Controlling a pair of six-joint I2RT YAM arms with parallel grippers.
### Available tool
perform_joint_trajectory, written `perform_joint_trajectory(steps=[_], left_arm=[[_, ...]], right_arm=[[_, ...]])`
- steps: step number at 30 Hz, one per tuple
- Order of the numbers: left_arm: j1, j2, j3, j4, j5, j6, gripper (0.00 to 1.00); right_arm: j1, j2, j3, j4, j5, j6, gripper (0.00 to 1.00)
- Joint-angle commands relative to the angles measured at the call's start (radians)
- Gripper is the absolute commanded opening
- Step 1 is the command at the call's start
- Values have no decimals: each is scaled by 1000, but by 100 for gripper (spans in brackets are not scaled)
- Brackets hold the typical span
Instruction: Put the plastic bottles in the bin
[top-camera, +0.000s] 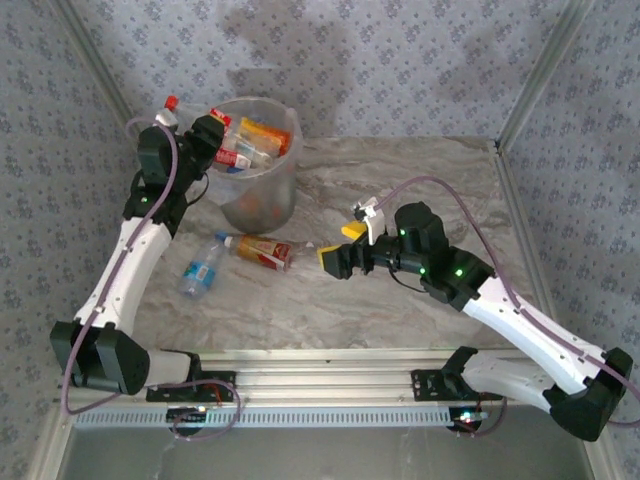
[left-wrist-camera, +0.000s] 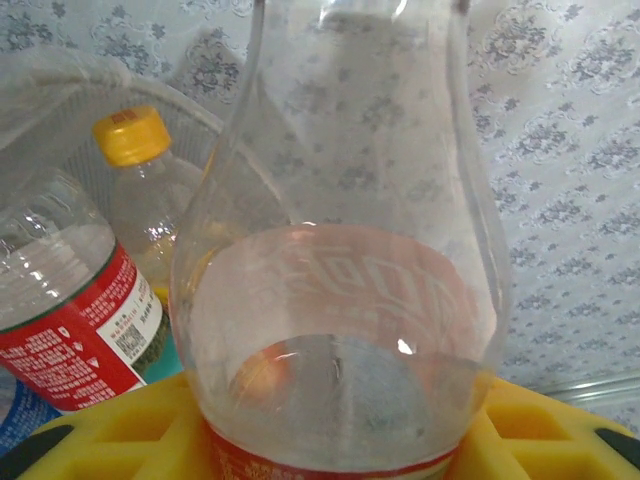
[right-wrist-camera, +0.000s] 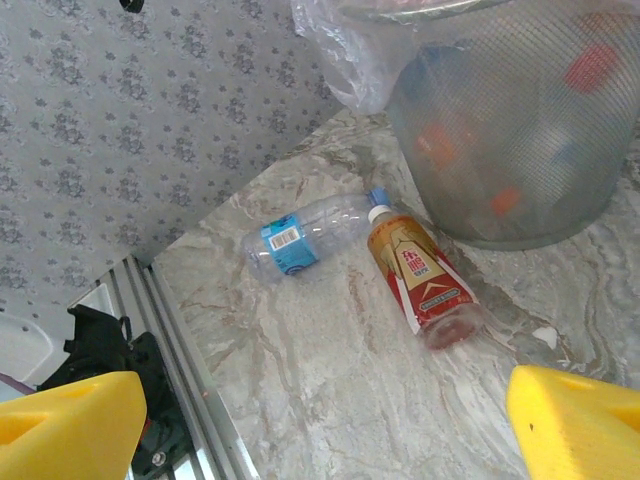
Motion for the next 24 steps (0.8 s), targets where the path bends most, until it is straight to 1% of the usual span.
perform_joint_trajectory(steps=[1,7,13,16,17,18,20,22,24], left_arm=[[1,9,29,41,-35,-7,49],[-17,-12,-18,28,-35,8,58],[-22,-91,-82,-16,-63,31,70],[-22,-143,-96,-62,-83,55,75],[-22,-163,-102,-78,-90,63,78],[-22,-179,-104,-94,-97,73,86],[-19,-197,-86,-152,-98,99,93],[-15,-194,-55,-214,-84,126,95],[-10,-195,-42,-249,-63,133,96]], right_arm=[[-11,-25,-8,-15,15,-8,95],[-18,-32,-15,-14,10,-7,95],[-25,-29,-17,-10,3,-5,95],[-29,-25,-16,-7,1,-3,95],[-29,-23,-16,-6,0,-3,95],[-32,-24,-18,-5,-1,-3,95],[-34,-19,-19,-1,-3,-1,95],[-36,-15,-18,0,-9,0,95],[-39,-11,-17,3,-11,1,95]])
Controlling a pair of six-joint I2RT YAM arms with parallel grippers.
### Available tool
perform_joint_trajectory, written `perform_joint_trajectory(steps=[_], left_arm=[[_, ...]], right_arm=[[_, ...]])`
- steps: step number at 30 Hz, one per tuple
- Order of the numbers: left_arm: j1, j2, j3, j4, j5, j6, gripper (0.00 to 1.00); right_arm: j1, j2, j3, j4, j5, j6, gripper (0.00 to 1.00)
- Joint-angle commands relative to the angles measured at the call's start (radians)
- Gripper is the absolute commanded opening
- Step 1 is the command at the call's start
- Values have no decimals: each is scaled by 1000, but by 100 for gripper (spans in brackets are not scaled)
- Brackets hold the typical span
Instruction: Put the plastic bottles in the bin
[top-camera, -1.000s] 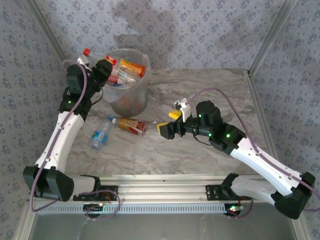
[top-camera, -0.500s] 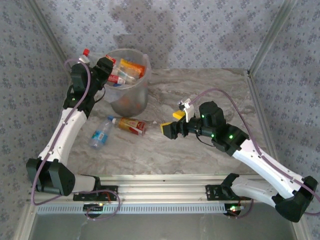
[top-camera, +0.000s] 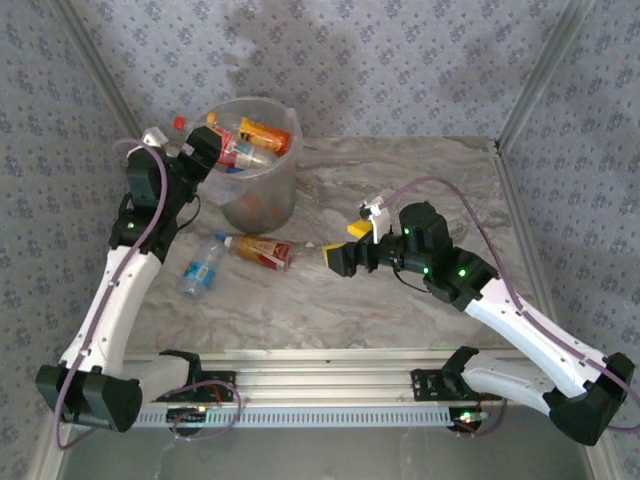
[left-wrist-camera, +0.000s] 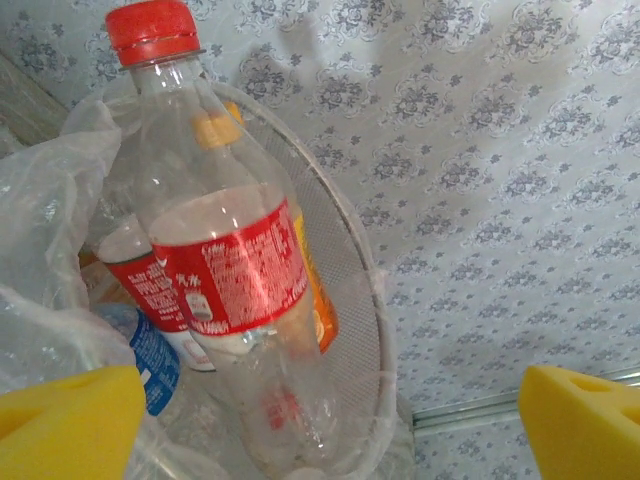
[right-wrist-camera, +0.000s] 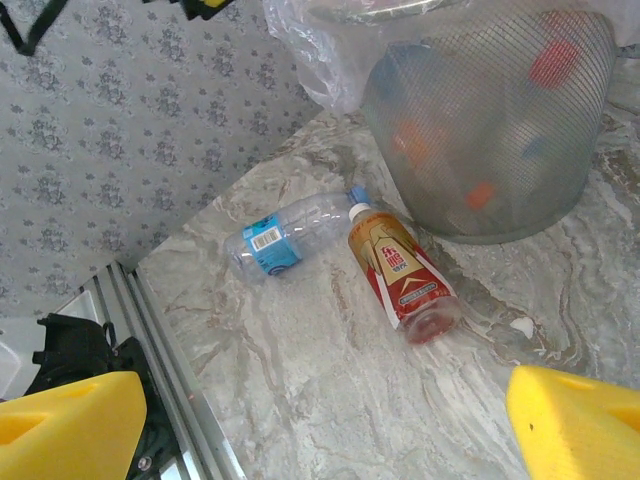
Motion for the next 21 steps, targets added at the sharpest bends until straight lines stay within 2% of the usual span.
perform_joint_trajectory(steps=[1,4,7,14,21], left_arm=[[7,-12,35,-93,13,48,96],[9,-62,-5,-90,10,60,96],[19,-104,-27,-109,60,132,95],[20,-185,-70,-356,138,331,98],[18,-284,-134,-479,374,605,100]], right_arm=[[-6,4,-2,9,-15,0,95],[-6,0,-3,6,-12,3,95],[-7,-9,-14,7,-6,6,95],[-10,16,-9,-15,-17,-5,94],[25,121,-16,12,4,-46,93]])
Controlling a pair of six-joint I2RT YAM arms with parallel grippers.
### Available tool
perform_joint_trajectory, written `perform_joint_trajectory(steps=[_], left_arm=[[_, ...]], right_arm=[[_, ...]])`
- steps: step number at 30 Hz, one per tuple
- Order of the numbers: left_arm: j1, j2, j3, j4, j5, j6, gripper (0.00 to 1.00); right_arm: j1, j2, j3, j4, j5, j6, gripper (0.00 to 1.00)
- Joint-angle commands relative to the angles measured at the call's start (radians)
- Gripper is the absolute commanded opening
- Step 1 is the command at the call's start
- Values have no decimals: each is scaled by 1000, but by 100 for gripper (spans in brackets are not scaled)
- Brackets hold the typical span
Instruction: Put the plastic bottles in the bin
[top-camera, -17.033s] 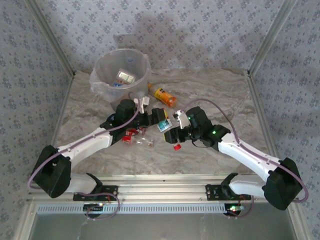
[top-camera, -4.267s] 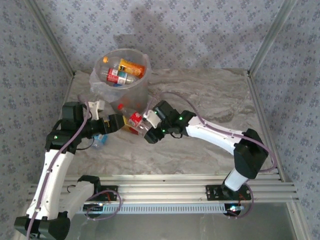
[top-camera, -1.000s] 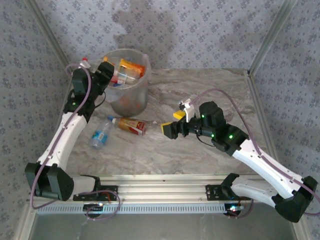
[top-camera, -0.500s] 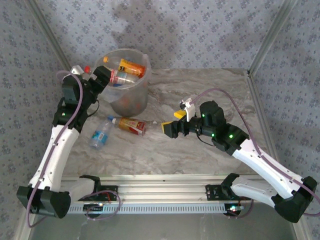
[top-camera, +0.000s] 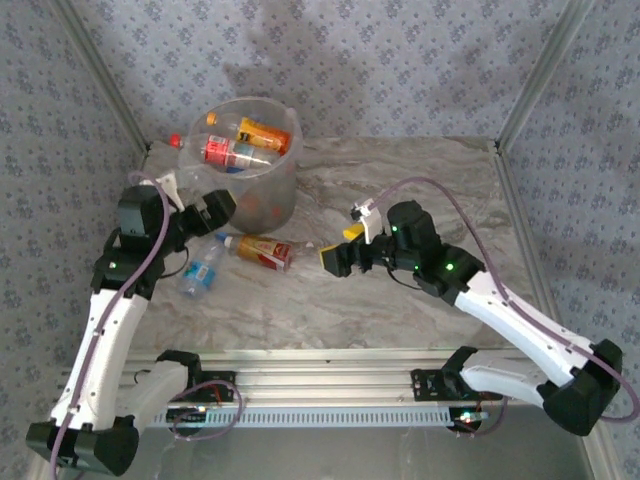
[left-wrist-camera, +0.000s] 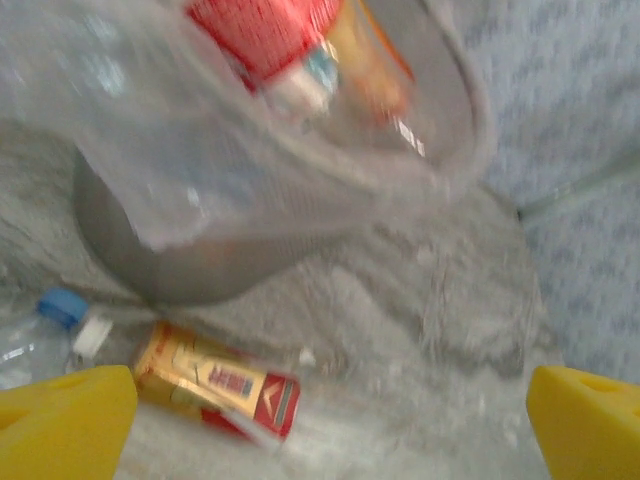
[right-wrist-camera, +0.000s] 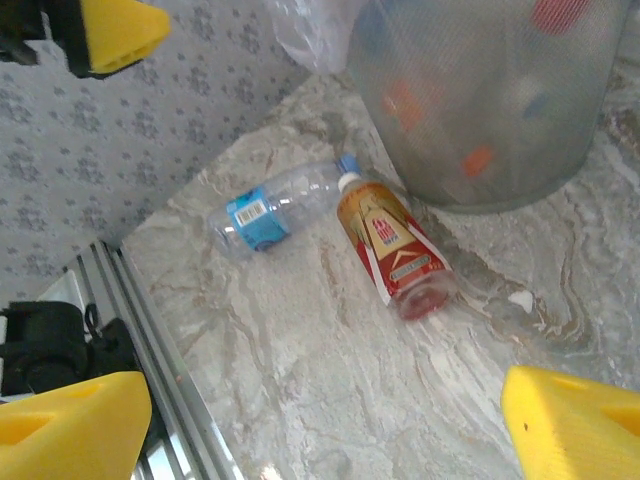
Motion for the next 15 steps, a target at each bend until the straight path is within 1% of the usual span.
perform_joint_trajectory(steps=[1,5,8,10,15], left_arm=[[3,-50,-8,-123,146,194,100],[3,-90,-32,-191,174,269,100],[3,-119,-71,-176,264,303,100],[3,-131,-89,-164,302,318,100],[3,-143,-113,-170,316,345,100]], right_arm=[[28,58,-4,15,22,-43,92],[80,167,7,50,60,-90,92],[121,265,14,98,95,-126,92],[135,342,28,125,112,-147,93],[156,508,91,180,132,-204,94]])
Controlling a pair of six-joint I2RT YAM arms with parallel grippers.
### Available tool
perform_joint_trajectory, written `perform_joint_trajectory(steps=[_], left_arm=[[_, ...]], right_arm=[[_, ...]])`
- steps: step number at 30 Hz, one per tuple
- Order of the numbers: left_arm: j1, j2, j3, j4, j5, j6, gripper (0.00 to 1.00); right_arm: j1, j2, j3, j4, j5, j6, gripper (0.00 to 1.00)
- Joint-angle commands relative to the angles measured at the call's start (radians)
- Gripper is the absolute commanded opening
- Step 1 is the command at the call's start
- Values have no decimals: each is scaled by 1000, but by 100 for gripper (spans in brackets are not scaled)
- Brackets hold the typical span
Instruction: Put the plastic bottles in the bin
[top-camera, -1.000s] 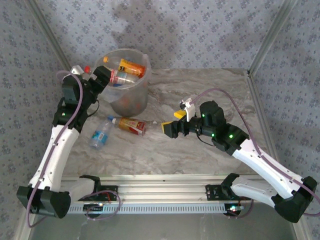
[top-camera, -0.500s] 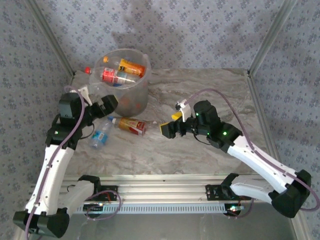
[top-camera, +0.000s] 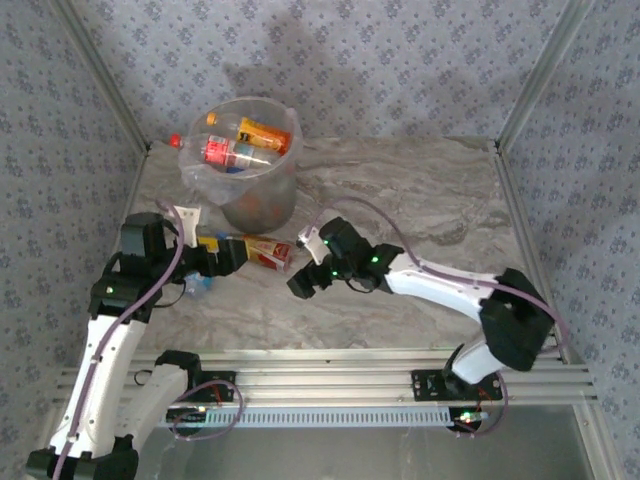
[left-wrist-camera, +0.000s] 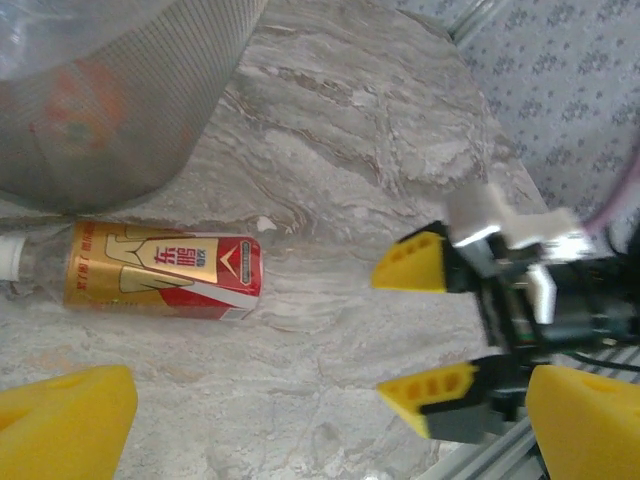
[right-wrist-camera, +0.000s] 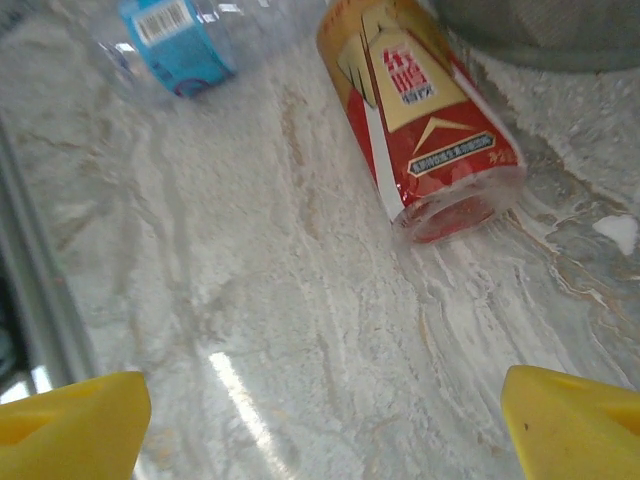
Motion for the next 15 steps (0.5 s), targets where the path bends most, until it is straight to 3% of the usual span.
perform_joint_trajectory(steps=[1,15], left_arm=[[3,-15,-6,-14,53,53,100],[3,-14,-40,33,68,25,100]], right_arm=[[8,76,80,58,28,-70,94],[9,412,409,-121,59,-280,98]])
